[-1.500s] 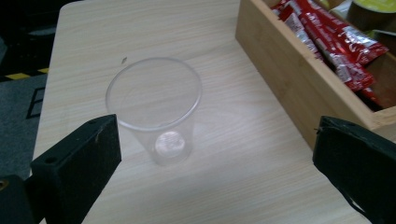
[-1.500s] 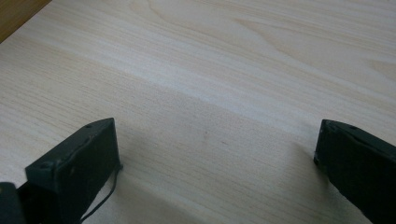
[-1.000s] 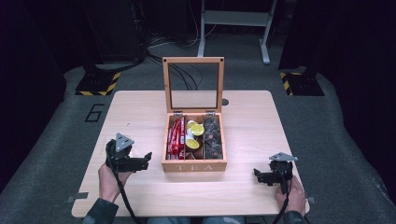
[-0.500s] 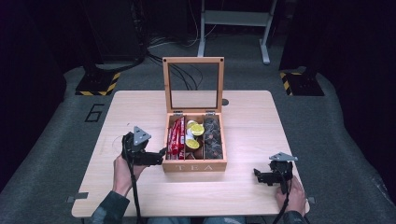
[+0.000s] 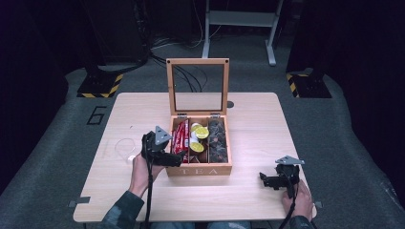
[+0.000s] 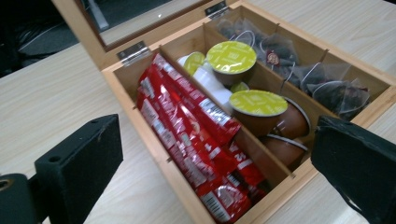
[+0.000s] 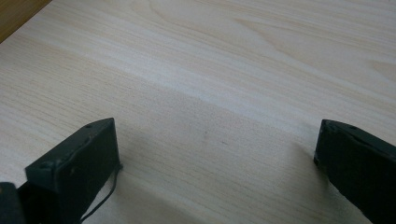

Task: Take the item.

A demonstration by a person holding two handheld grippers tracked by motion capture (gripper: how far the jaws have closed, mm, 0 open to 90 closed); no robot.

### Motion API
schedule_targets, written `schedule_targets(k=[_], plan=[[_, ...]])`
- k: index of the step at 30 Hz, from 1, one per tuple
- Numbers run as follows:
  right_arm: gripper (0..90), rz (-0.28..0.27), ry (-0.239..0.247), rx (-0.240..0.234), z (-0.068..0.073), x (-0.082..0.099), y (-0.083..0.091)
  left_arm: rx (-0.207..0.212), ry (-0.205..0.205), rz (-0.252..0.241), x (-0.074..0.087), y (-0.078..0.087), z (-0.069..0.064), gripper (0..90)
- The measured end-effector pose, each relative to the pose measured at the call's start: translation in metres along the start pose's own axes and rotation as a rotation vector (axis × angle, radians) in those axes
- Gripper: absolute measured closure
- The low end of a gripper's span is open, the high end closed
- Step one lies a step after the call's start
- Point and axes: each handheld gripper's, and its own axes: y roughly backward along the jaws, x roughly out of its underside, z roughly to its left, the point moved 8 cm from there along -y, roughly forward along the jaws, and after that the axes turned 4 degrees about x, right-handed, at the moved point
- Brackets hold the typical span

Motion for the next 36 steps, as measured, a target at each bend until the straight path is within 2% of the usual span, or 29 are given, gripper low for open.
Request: schedule_targets(k=[9,19,23,26,28,29,31,32,33,36], plan=[[0.0,0.000,0.000,0.000,0.000,0.000,0.000,0.043,-0.028,0.009,-0.011,-0.019,-0.022,0.0],[0.0,-0.003,0.000,-0.001,0.000,0.000,0.000,0.123,-0.077,0.021,-0.022,-0.040,-0.051,0.1],[0.0,-0.001,0.002,-0.001,0.000,0.000,0.000,0.146,-0.085,0.021,-0.025,-0.047,-0.060,1.6],[0.0,-0.003,0.001,-0.002,0.000,0.000,0.000,0.165,-0.107,0.033,-0.027,-0.053,-0.067,2.5],[0.0,-0.003,0.001,-0.002,0.000,0.000,0.000,0.177,-0.122,0.035,-0.028,-0.055,-0.070,7.7],[0.0,-0.002,0.002,-0.002,0.000,0.000,0.000,0.186,-0.130,0.028,-0.029,-0.057,-0.074,14.9],[0.0,-0.003,0.002,-0.002,0.000,0.000,0.000,0.201,-0.151,0.047,-0.029,-0.060,-0.078,23.5],[0.0,-0.003,0.002,-0.002,0.000,0.000,0.000,0.205,-0.165,0.051,-0.029,-0.062,-0.080,23.5],[0.0,-0.003,-0.001,-0.002,0.000,0.000,0.000,0.213,-0.170,0.064,-0.028,-0.064,-0.083,28.6],[0.0,-0.003,0.002,-0.002,0.000,0.000,0.000,0.238,-0.172,0.086,-0.027,-0.071,-0.088,29.5]])
